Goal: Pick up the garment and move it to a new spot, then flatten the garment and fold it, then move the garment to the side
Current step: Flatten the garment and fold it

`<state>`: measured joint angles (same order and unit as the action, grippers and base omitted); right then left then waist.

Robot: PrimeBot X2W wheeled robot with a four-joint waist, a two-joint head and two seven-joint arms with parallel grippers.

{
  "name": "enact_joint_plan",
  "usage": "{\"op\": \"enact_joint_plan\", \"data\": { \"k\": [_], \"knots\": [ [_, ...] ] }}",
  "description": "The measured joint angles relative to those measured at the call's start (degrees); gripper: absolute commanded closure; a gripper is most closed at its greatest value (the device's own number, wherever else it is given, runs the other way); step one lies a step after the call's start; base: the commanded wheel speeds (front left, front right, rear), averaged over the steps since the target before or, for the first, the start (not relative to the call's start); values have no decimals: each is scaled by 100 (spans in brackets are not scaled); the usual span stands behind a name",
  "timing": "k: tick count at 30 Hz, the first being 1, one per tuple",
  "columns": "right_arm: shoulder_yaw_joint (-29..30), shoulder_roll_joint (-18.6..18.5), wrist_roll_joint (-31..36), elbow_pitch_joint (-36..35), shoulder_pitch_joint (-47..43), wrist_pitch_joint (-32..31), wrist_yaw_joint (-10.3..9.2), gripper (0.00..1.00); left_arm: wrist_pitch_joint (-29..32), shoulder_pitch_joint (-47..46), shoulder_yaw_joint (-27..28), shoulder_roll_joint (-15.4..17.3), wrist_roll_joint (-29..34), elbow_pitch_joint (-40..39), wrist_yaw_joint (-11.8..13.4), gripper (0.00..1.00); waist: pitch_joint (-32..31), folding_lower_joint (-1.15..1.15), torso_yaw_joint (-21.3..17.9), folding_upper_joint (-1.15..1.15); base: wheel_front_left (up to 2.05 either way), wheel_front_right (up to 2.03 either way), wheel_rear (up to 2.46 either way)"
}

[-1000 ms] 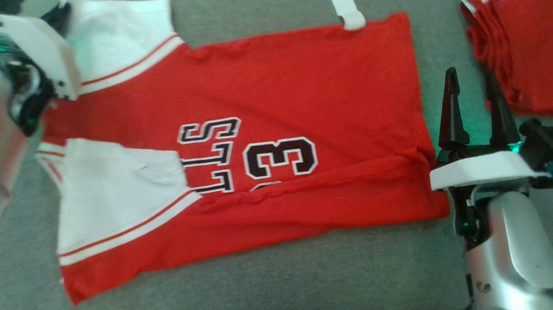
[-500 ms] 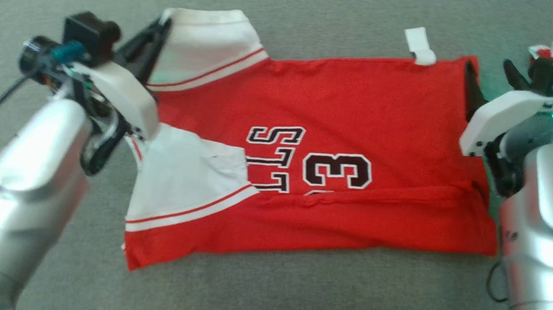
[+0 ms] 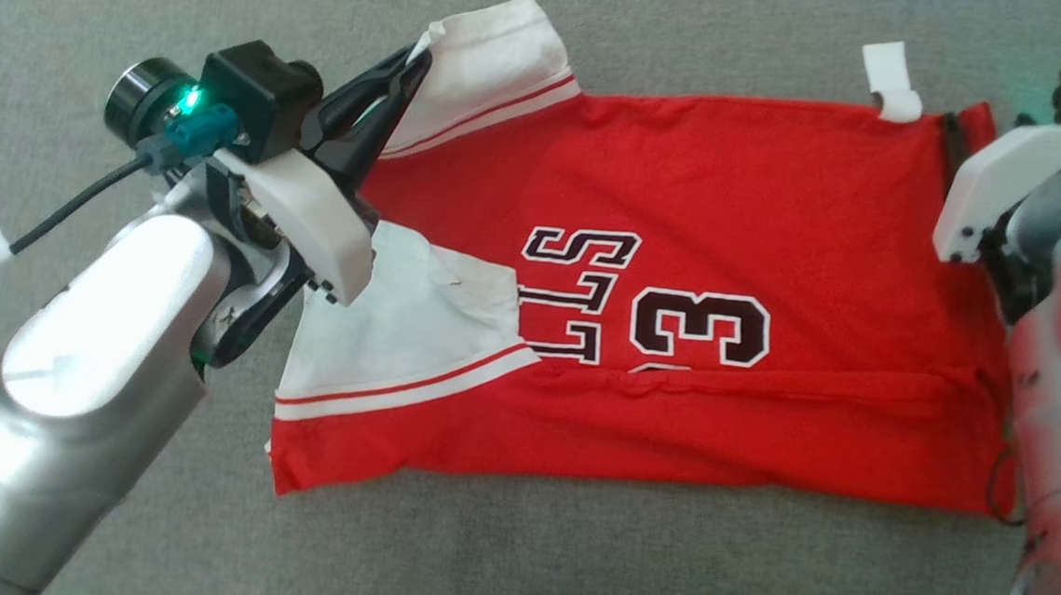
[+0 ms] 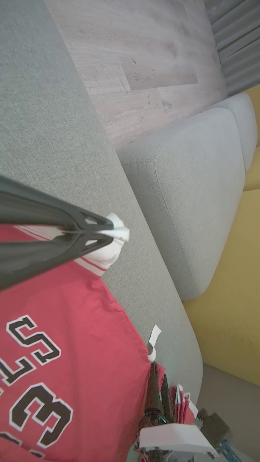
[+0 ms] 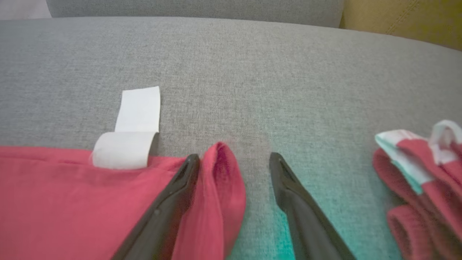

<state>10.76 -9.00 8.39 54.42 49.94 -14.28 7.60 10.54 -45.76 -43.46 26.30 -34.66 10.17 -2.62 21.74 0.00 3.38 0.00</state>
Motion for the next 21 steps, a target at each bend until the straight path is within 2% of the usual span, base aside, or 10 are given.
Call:
{"op": "enact_joint_plan", "data": {
  "k": [4,5,6,7,13,21],
  "knots": [
    [-85,-164,221,400,358,-52,0,0,48,0,-1,5,0,-127,62,100,111,0,62,0,0,0,0],
    [-112,-186,230,488,424,-97,0,7,49,0,-4,7,0,-126,66,100,126,0,76,0,0,0,0],
    [-155,-204,231,579,498,-118,0,81,49,0,-8,11,0,-126,67,100,136,0,86,0,0,0,0],
    [-215,-226,237,648,553,-137,0,100,49,0,-8,15,0,-124,68,100,139,0,90,0,0,0,0],
    [-311,-222,257,983,692,154,0,100,43,-1,18,49,0,12,162,100,59,0,61,0,0,0,0],
    [-528,-163,-197,1199,846,681,0,100,-218,-69,257,75,-66,420,186,100,-71,0,-72,0,0,0,0]
  ]
}}
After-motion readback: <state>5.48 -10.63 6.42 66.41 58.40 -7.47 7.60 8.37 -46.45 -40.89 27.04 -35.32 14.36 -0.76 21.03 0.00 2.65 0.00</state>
